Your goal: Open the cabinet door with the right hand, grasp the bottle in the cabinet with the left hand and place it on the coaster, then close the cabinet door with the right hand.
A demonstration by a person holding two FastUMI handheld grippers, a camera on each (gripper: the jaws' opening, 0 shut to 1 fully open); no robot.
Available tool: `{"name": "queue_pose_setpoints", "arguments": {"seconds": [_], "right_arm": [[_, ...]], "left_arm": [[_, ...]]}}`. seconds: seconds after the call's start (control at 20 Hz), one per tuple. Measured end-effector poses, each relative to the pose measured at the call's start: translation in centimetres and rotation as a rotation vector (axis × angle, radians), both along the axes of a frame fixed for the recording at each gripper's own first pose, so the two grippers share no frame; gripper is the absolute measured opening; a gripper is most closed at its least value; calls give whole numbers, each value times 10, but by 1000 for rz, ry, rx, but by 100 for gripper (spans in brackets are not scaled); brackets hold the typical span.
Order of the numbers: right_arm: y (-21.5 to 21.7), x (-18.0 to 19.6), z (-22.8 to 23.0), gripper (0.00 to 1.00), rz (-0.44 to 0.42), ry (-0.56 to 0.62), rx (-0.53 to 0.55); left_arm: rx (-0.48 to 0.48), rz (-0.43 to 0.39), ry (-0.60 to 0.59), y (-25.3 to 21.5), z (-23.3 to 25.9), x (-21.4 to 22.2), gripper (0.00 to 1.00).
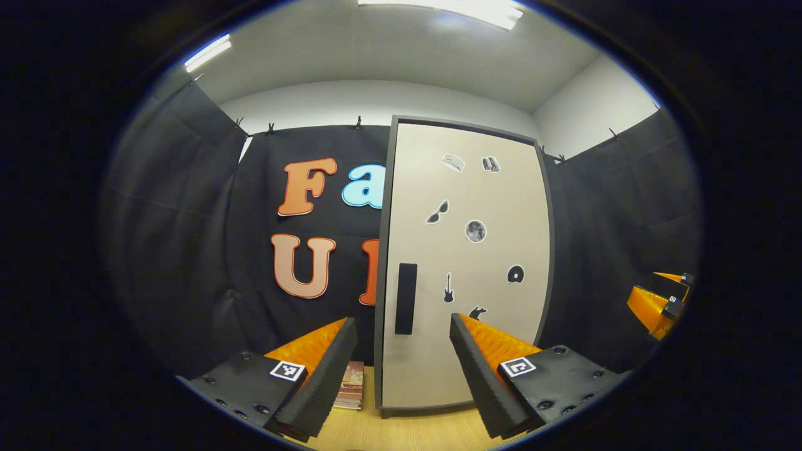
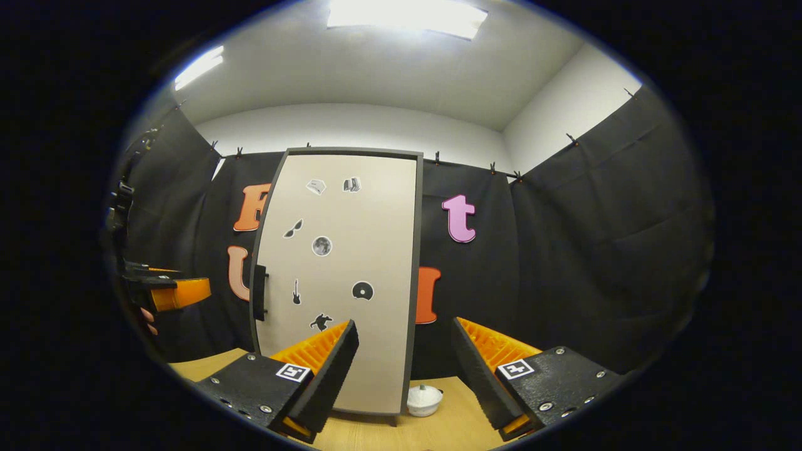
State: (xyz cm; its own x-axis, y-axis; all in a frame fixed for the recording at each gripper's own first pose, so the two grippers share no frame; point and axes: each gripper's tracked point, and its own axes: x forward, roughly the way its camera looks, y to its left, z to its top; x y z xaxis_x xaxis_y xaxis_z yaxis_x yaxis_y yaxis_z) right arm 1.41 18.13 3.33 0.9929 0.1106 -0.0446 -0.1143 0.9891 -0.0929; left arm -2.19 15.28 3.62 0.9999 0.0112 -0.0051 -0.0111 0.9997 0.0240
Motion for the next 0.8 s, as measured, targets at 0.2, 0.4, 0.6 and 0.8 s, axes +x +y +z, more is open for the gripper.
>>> {"name": "queue_pose_setpoints", "arguments": {"seconds": [0.2, 0.4, 0.6, 0.8], "right_arm": [[1, 5, -4, 91, 6, 26, 37], [5, 11, -3, 97, -3, 33, 39], [18, 16, -5, 94, 7, 33, 31], [34, 25, -15, 94, 14, 52, 16]], "left_arm": [[-26, 2, 8, 7, -3, 4, 97], [-11, 9, -3, 15, -1, 6, 97], [8, 10, -14, 19, 1, 6, 97], [32, 9, -11, 32, -2, 8, 97]]}}
